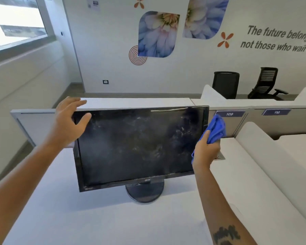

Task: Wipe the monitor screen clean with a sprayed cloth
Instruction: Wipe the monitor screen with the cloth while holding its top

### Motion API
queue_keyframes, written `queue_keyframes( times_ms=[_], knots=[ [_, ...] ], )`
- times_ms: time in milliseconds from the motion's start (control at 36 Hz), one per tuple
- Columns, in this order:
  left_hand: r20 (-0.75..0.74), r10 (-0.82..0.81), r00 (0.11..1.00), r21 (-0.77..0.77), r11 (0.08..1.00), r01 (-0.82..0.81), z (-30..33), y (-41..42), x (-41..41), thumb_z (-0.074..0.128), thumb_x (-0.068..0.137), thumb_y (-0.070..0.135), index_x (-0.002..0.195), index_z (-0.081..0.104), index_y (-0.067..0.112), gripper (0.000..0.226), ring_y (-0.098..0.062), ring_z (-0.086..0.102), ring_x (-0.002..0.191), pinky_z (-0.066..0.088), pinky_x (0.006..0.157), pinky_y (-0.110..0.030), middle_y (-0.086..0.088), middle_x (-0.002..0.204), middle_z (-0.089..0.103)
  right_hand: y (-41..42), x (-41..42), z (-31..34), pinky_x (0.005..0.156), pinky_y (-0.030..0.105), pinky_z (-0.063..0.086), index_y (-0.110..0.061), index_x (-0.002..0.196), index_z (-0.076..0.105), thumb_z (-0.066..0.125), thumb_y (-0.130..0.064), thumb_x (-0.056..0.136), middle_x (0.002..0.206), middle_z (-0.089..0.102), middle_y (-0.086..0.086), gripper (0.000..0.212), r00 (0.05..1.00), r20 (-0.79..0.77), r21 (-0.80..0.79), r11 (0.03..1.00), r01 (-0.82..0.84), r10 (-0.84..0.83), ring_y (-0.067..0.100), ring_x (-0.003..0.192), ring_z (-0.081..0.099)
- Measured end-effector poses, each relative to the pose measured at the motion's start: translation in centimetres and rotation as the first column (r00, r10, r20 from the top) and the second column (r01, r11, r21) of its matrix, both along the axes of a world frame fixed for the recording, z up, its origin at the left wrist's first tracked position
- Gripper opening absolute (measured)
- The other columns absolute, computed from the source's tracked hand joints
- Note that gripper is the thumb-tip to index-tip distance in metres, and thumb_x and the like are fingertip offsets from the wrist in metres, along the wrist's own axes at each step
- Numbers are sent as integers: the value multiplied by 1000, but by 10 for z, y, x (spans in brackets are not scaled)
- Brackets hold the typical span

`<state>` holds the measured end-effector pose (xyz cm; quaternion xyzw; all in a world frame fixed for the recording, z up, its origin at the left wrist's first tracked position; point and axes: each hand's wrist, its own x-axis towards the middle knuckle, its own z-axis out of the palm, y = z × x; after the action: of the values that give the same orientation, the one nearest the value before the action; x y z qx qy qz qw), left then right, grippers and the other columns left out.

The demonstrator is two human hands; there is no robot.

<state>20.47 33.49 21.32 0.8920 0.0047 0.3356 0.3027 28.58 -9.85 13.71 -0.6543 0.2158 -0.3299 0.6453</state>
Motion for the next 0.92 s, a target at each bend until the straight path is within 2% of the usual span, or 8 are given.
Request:
queue_keyframes(
  times_ms=[56, 111, 222, 306, 389, 583, 667, 917],
  knots=[
    [-65, -3, 998, 58, 998, 7, 5, 9, 14, 77, 99, 13, 142, 63, 25, 47, -44, 52, 145, 37, 127, -59, -20, 145, 64, 12, 14, 2, 80, 19, 61, -12, 131, 62, 58, -33, 107, 114, 72, 6, 32, 999, 37, -120, 993, 11, -6, 17, 91, 71],
    [-167, -7, 986, 100, 995, 24, 10, 12, 24, 73, 102, 19, 144, 68, 12, 43, -42, 52, 145, 35, 128, -56, -18, 147, 65, 25, 29, 0, 93, 11, 55, -14, 152, 50, 59, -26, 107, 142, 63, 8, 47, 999, 44, -268, 963, -13, 26, 25, 122, 67],
    [-431, -63, 900, 25, 996, 81, 18, 13, 34, 48, 114, 36, 146, 67, 17, 43, -37, 55, 143, 34, 126, -62, -12, 147, 68, 54, 53, -12, 130, 51, 27, -17, 168, 18, 58, -8, 105, 175, 23, 6, 75, 995, -85, -545, 832, -97, 60, 32, 161, 22],
    [-492, -92, 865, -69, 995, 67, 20, 6, 31, 30, 118, 47, 136, 74, 28, 51, -39, 55, 136, 32, 124, -68, -14, 134, 70, 69, 54, -20, 132, 54, 20, -16, 168, 14, 61, 5, 97, 175, 22, 7, 87, 999, -46, -633, 773, -45, 21, 30, 163, 19],
    [-467, -138, 874, -212, 976, 41, 24, 1, 24, 23, 115, 58, 133, 72, 40, 55, -37, 45, 148, 28, 127, -69, -12, 151, 59, 89, 43, -25, 131, 53, 24, -11, 167, 20, 62, 8, 91, 172, 29, 10, 89, 998, 63, -685, 728, 26, 23, 30, 161, 23],
    [-462, -269, 845, -356, 929, 101, 19, 20, 36, 20, 87, 97, 113, 76, 64, 70, -27, 61, 133, 47, 116, -64, 7, 132, 73, 198, 22, -39, 131, 54, 20, -2, 163, 32, 50, -11, 88, 170, 34, 14, 78, 933, 179, -783, 619, -57, 312, 32, 162, 22],
    [-421, -304, 855, -382, 914, 137, 16, 26, 33, 21, 88, 99, 113, 77, 62, 72, -21, 68, 124, 57, 104, -62, 17, 116, 78, 231, 1, -40, 131, 56, 18, -4, 160, 40, 56, -10, 79, 169, 36, 14, 82, 860, 143, -857, 497, -139, 489, 31, 162, 21],
    [-375, -294, 879, -417, 900, 123, 6, 34, 39, 21, 95, 93, 122, 79, 50, 77, -26, 66, 134, 51, 111, -72, 4, 135, 77, 244, 8, -28, 133, 50, 12, -12, 162, 40, 48, -1, 105, 171, 33, 4, 58, 559, -63, -998, -61, -23, 827, 25, 163, 16]
  ],
)
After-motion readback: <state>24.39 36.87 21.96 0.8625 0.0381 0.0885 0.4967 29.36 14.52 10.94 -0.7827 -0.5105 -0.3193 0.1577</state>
